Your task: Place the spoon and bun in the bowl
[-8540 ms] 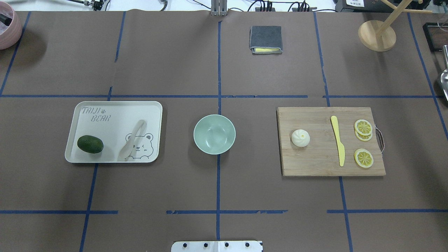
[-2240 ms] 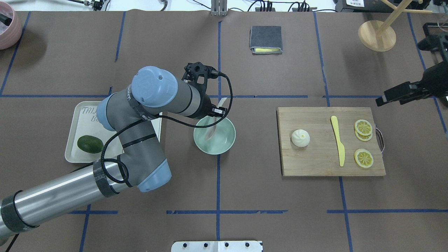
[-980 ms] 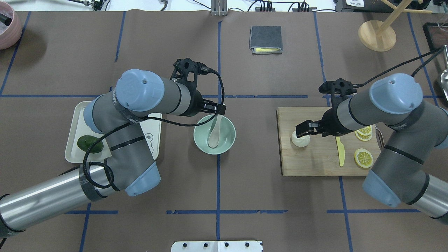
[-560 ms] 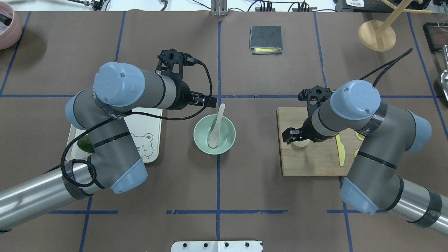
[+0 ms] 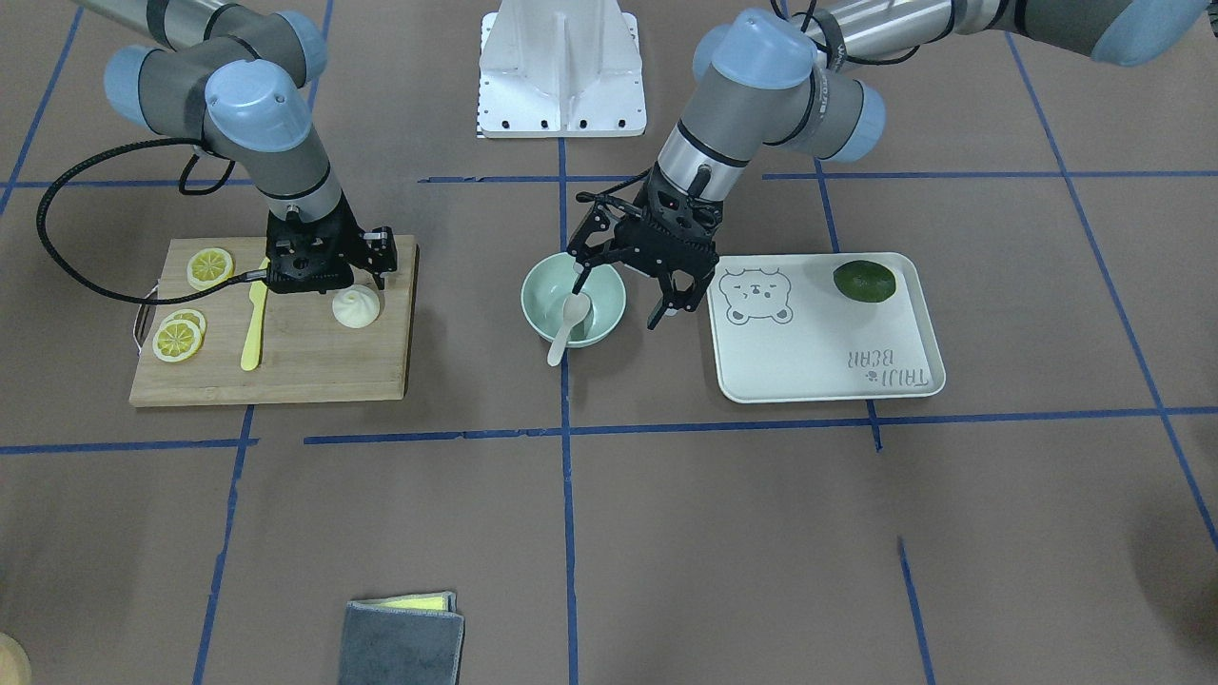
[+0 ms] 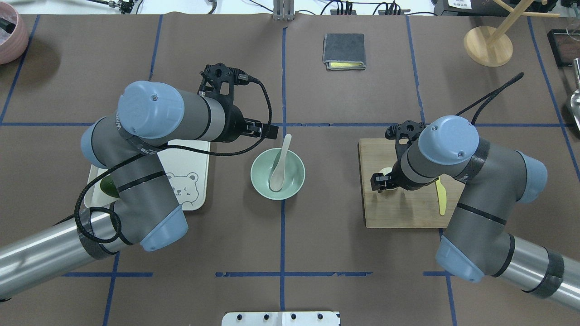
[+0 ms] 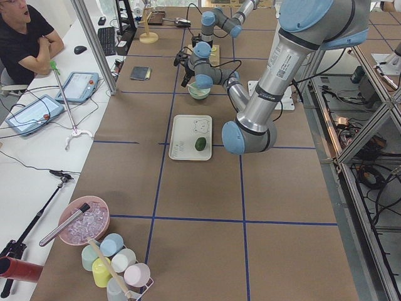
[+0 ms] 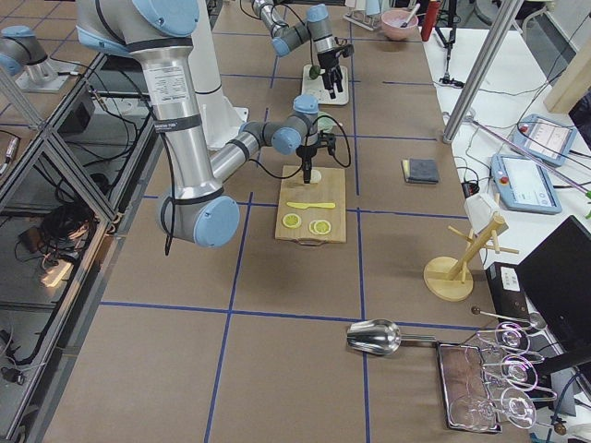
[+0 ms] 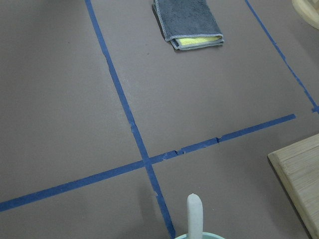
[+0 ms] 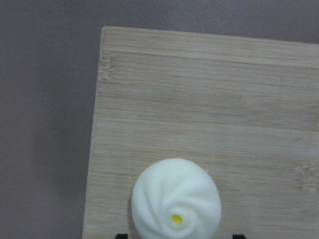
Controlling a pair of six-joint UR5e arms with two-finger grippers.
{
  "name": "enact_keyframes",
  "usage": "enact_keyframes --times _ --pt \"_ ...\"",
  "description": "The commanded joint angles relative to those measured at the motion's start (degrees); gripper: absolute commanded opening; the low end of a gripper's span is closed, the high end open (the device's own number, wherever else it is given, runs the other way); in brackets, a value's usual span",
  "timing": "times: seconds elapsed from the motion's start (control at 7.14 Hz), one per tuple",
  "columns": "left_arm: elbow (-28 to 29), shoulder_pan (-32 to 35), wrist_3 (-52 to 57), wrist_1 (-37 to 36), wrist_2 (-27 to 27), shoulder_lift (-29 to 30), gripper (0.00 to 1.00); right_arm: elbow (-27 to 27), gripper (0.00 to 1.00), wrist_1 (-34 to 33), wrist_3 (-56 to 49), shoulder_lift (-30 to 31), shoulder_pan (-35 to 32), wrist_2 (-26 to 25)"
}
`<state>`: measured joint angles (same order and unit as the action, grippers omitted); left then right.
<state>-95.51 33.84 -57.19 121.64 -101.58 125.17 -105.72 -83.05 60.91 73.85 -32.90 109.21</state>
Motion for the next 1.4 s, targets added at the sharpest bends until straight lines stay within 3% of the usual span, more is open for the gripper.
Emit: enact_keyframes --times 0.0,0.14,0.42,0.56,0.84,1.26 --pt "-0.03 0.0 -0.03 0.09 -0.02 -0.46 0.99 0.25 0.62 -0.01 0.0 -0.28 -0.32 -0.67" --pt "-0.03 0.0 -0.03 0.09 -0.02 -0.46 0.99 -0.01 0.55 -0.01 -0.09 -0.29 -0.49 -1.1" --pt "-0.03 0.0 -0.03 0.09 -0.02 -0.46 0.99 -0.45 0.09 -0.01 -0.09 -0.37 -0.84 -1.11" --pt "-0.03 0.0 -0.03 0.09 -0.02 -0.46 0.99 -0.71 0.0 -0.01 -0.09 -0.98 -1.11 -1.02" --pt "-0.82 0.08 -0.03 0.09 0.06 -0.63 0.99 -2.64 0.0 -0.01 0.0 -1.86 -1.46 -1.02" --pt "-9.5 5.78 1.9 -0.26 -0.55 -7.81 0.99 -3.0 0.0 -0.01 1.05 -10.98 -0.06 -1.11"
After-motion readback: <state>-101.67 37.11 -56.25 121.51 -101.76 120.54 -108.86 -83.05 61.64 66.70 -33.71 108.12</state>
